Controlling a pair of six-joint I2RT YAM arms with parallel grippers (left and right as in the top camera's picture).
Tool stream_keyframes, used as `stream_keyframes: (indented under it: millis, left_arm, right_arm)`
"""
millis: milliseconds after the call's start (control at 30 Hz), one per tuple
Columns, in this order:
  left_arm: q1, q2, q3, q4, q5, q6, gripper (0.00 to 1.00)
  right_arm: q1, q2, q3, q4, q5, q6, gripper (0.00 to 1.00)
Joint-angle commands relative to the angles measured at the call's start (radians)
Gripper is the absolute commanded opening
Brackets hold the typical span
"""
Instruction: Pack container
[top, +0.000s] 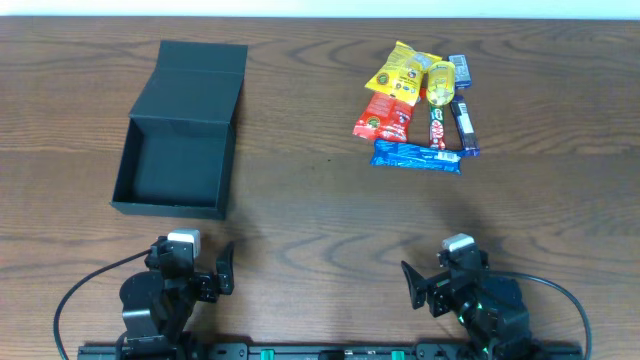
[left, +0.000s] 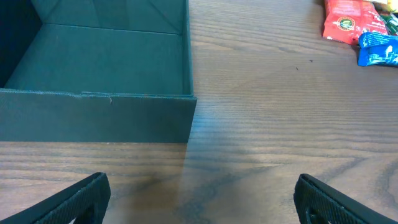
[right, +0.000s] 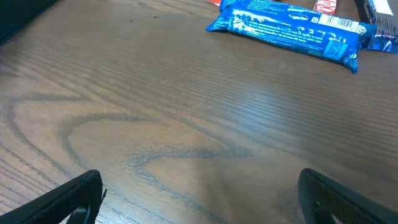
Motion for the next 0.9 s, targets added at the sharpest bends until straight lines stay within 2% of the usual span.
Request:
stream_keyframes:
  millis: [0,433,667,867]
  left_arm:
    - [0.005,-0.007,-0.009,0.003,-0.003,0.003,0.95]
    - [0.005,-0.007,-0.009,0.003,-0.003,0.002,0.96]
    - [0.005,-0.007,-0.008,0.032,0.103,-0.051,0.95]
    - [0.005,0.03,0.061,0.096,0.038,-0.083,0.95]
  right_arm:
    - [0.0,-0.011,-0.006,0.0,0.0,-0.017,0.99]
    - [0.0,-0.011,-0.006,0.0,0.0,-0.017,0.99]
    - [0.0,-0.011,-0.006,0.0,0.0,-0.017,0.99]
    - [0.0,-0.011,-0.006,0.0,0.0,-0.017,0.99]
